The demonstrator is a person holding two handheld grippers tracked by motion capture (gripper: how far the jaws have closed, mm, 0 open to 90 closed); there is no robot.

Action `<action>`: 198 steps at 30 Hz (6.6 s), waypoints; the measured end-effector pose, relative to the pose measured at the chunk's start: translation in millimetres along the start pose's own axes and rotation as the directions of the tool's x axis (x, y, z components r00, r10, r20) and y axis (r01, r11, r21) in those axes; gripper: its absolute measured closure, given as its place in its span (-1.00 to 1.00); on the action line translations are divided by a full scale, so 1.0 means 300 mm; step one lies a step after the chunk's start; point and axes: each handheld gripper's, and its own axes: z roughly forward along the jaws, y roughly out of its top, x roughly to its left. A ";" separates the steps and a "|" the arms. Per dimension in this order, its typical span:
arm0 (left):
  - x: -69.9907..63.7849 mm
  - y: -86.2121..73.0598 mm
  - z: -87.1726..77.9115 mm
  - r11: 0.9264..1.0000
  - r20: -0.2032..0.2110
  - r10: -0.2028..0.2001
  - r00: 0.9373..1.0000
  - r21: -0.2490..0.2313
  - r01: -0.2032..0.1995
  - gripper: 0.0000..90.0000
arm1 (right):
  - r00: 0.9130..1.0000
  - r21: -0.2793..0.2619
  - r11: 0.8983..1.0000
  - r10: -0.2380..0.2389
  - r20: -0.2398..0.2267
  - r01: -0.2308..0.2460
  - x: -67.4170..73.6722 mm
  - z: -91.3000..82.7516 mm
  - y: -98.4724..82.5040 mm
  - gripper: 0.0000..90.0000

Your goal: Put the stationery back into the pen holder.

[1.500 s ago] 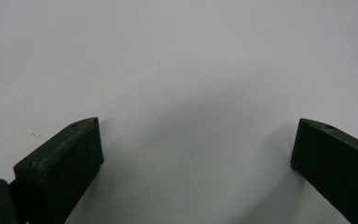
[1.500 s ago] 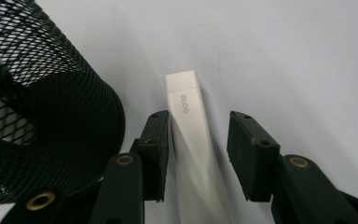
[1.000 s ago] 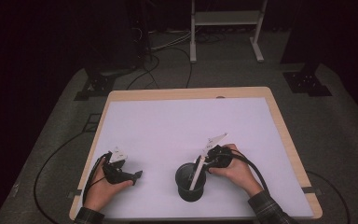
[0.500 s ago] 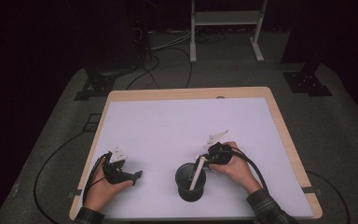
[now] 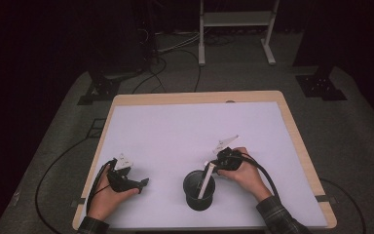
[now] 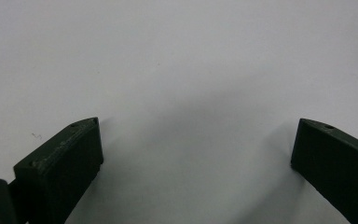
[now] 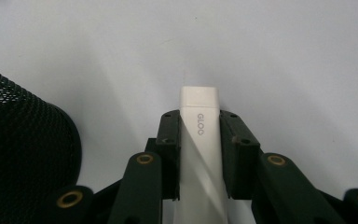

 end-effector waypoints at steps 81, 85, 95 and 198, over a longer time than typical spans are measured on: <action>0.000 0.000 0.000 1.000 0.001 0.000 1.000 0.000 0.000 -0.98 | 1.000 -0.393 0.920 -0.005 -0.020 -0.003 0.200 -0.445 0.095 0.57; 0.000 0.000 0.000 1.000 0.001 0.000 1.000 0.000 0.000 -0.98 | 0.999 -0.389 0.921 -0.026 -0.046 0.006 0.228 -0.431 0.106 0.57; 0.000 0.000 0.000 1.000 0.001 0.000 1.000 0.000 0.000 -0.98 | 0.992 -0.363 0.931 -0.073 -0.101 0.031 0.280 -0.369 0.132 0.57; 0.000 0.000 0.000 1.000 0.000 0.000 1.000 0.000 0.000 -0.98 | 0.994 -0.272 0.962 -0.059 -0.091 0.033 0.285 -0.348 0.033 0.36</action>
